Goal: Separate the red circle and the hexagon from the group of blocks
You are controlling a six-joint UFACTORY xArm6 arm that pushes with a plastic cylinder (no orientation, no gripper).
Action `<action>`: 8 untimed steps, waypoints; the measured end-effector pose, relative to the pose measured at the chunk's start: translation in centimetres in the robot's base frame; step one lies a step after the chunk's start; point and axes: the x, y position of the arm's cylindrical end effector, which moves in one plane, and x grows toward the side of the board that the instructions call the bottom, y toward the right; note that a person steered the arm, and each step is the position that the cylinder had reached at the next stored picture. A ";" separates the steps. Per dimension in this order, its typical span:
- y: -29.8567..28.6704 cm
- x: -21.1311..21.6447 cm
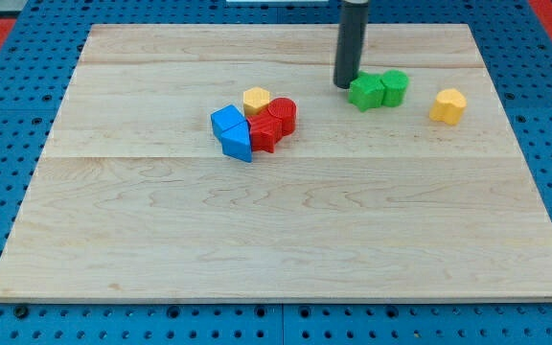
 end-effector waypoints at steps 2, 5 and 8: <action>2.6 0.2; -14.2 -2.6; -16.0 3.2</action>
